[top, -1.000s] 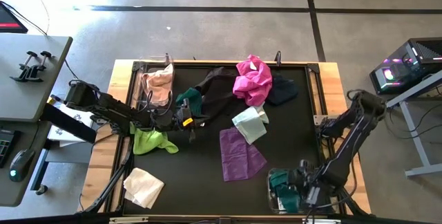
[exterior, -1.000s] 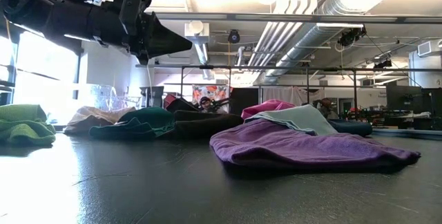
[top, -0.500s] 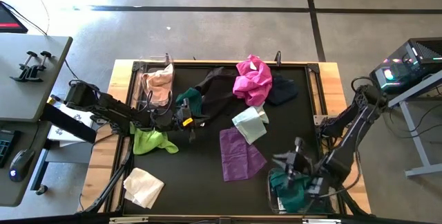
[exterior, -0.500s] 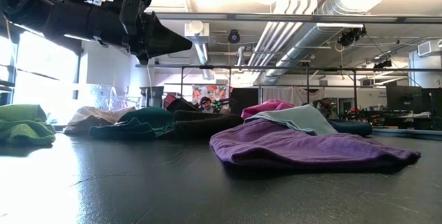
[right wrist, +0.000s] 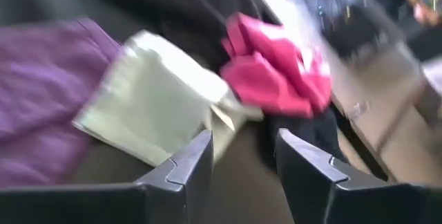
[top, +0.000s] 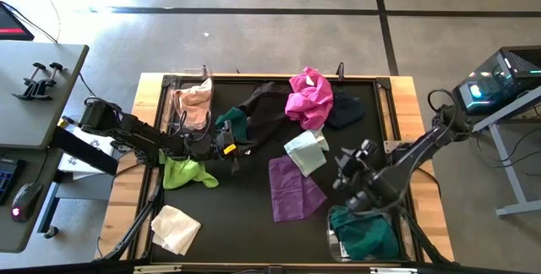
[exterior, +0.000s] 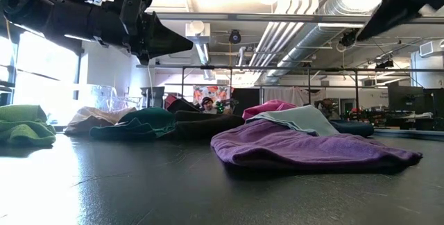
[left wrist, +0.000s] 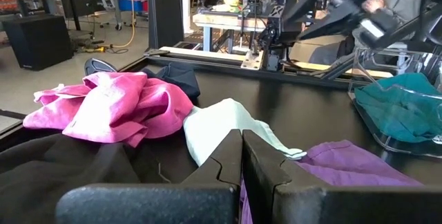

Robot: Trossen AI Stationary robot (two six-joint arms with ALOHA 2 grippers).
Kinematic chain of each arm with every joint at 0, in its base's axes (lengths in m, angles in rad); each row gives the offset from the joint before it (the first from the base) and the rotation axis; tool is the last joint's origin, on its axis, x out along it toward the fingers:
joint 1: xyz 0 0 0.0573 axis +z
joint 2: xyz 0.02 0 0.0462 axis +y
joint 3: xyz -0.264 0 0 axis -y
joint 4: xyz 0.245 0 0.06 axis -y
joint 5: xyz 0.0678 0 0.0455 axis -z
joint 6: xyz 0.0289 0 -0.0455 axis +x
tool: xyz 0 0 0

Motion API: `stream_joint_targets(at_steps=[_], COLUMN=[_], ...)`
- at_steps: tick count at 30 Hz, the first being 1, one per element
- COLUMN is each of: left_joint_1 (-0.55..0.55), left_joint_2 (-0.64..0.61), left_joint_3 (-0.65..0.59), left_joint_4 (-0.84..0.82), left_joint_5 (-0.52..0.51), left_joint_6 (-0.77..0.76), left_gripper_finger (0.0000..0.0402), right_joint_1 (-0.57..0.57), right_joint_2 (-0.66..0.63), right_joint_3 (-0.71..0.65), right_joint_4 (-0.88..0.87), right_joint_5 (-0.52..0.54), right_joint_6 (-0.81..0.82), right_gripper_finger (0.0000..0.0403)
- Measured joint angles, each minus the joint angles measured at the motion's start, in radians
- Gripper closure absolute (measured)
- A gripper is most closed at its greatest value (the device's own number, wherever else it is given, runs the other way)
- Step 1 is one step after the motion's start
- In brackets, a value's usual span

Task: Sort towels by color in basket
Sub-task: Put the right white towel into the top transparent bin

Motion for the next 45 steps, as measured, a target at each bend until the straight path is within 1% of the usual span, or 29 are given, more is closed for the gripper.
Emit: stream_joint_targets(at_steps=[2,4,6,10,13,15,18,20,22,25,27,29,35,37,39,42,45], left_joint_1=[0.0,0.0,0.0,0.0,0.0,0.0,0.003,0.007,0.011,0.016,0.021,0.021,0.031,0.034,0.035,0.035,0.035], left_joint_2=[0.0,0.0,0.0,0.0,0.0,0.0,0.0,0.0,0.0,0.0,0.0,0.0,0.0,0.0,0.0,0.0,0.0], left_joint_3=[0.0,0.0,0.0,0.0,0.0,0.0,0.0,0.0,0.0,0.0,0.0,0.0,0.001,0.001,0.001,0.001,0.001], left_joint_4=[0.0,0.0,0.0,-0.003,-0.005,-0.005,-0.005,-0.002,0.0,0.001,0.007,0.02,0.083,0.082,0.083,0.083,0.081], left_joint_5=[0.0,0.0,0.0,0.0,0.0,0.0,-0.001,-0.001,-0.001,-0.002,-0.003,-0.005,-0.008,-0.009,-0.018,-0.022,-0.022], left_joint_6=[0.0,0.0,0.0,0.0,0.0,0.0,0.0,-0.001,-0.008,-0.013,-0.019,-0.018,-0.01,-0.015,-0.018,-0.019,-0.039], left_gripper_finger=[0.0401,0.0401,0.0401,0.0401,0.0401,0.0401,0.0401,0.0401,0.0401,0.0401,0.0401,0.0401,0.0401,0.0401,0.0401,0.0401,0.0401], right_joint_1=[-0.043,-0.077,-0.102,-0.139,-0.148,-0.15,-0.164,-0.184,-0.215,-0.266,-0.298,-0.324,-0.369,-0.378,-0.379,-0.379,-0.376], right_joint_2=[0.0,0.0,-0.003,-0.033,-0.056,-0.07,-0.072,-0.07,-0.07,-0.07,-0.07,-0.07,-0.07,-0.071,-0.071,-0.071,-0.071], right_joint_3=[0.0,-0.001,-0.025,-0.156,-0.295,-0.381,-0.493,-0.549,-0.601,-0.651,-0.669,-0.673,-0.672,-0.672,-0.671,-0.671,-0.671], right_joint_4=[0.016,0.058,0.115,0.292,0.545,0.772,1.116,1.348,1.542,1.745,1.817,1.853,2.024,2.1,2.163,2.222,2.231], right_joint_5=[-0.049,-0.082,-0.086,-0.082,-0.09,-0.107,-0.105,-0.107,-0.109,-0.139,-0.177,-0.198,-0.2,-0.173,-0.119,-0.051,-0.034], right_joint_6=[-0.036,-0.133,-0.237,-0.396,-0.476,-0.539,-0.673,-0.761,-0.816,-0.885,-0.923,-0.954,-1.094,-1.139,-1.177,-1.235,-1.213], right_gripper_finger=[0.0246,0.0243,0.0242,0.0242,0.0242,0.0242,0.0242,0.0242,0.0242,0.0242,0.0242,0.0242,0.0242,0.0242,0.0242,0.0242,0.0242])
